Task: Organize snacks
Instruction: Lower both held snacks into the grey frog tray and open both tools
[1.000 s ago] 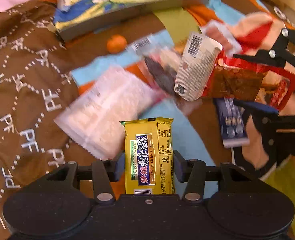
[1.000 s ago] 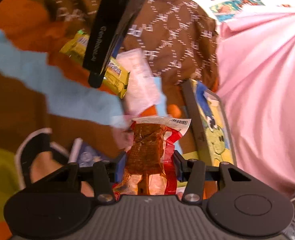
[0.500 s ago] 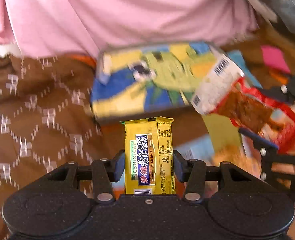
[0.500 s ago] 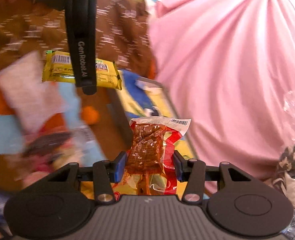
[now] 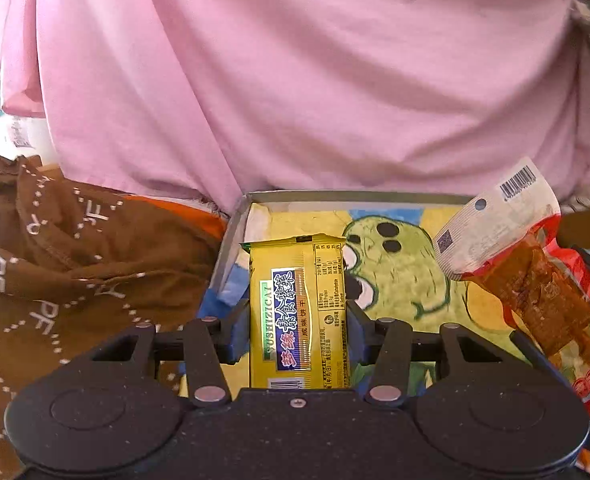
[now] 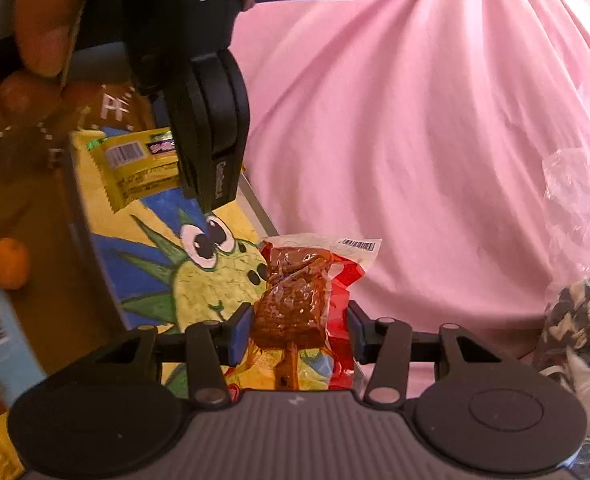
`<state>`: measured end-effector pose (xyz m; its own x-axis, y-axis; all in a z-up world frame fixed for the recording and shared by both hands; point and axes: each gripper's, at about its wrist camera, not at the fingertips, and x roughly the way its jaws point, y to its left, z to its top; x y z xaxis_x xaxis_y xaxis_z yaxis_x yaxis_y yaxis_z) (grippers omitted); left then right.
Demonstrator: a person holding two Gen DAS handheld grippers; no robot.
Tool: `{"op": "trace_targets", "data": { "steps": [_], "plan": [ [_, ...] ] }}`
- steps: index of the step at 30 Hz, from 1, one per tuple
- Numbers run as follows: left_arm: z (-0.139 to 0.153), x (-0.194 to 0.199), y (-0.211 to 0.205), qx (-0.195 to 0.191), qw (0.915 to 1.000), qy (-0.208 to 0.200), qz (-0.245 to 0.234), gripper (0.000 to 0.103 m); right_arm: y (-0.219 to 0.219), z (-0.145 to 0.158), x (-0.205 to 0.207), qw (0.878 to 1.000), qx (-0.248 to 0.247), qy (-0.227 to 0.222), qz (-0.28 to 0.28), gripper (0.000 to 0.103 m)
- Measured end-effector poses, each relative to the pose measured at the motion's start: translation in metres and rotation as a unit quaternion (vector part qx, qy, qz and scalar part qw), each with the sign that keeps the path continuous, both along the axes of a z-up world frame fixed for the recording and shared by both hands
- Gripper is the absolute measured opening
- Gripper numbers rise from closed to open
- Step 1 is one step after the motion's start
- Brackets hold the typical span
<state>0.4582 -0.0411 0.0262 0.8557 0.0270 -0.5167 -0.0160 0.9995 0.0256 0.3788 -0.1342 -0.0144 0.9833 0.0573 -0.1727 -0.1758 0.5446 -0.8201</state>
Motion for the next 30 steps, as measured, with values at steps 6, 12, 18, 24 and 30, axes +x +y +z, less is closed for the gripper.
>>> {"op": "trace_targets", "data": {
  "steps": [6,12,18,24,30],
  "plan": [
    [-0.023,0.022,-0.011,0.002,0.9999,0.014,-0.004,0.051,-0.006,-0.011,0.027,0.998,0.035,0.037,-0.022,0.051],
    [-0.043,0.036,-0.015,-0.006,0.9992,0.038,-0.006,0.051,-0.008,-0.028,0.036,0.996,0.038,0.079,-0.034,0.041],
    [-0.053,0.043,-0.014,-0.014,0.9982,0.057,-0.005,0.051,-0.009,-0.030,0.034,0.996,0.043,0.076,-0.032,0.057],
    [-0.046,0.039,-0.012,-0.031,0.9975,0.062,-0.014,0.053,-0.018,-0.016,0.032,0.986,0.112,0.118,-0.028,0.085],
    [-0.030,0.028,-0.014,-0.031,0.9977,0.054,-0.028,0.070,-0.035,0.011,0.040,0.956,0.232,0.174,-0.050,0.093]
  ]
}}
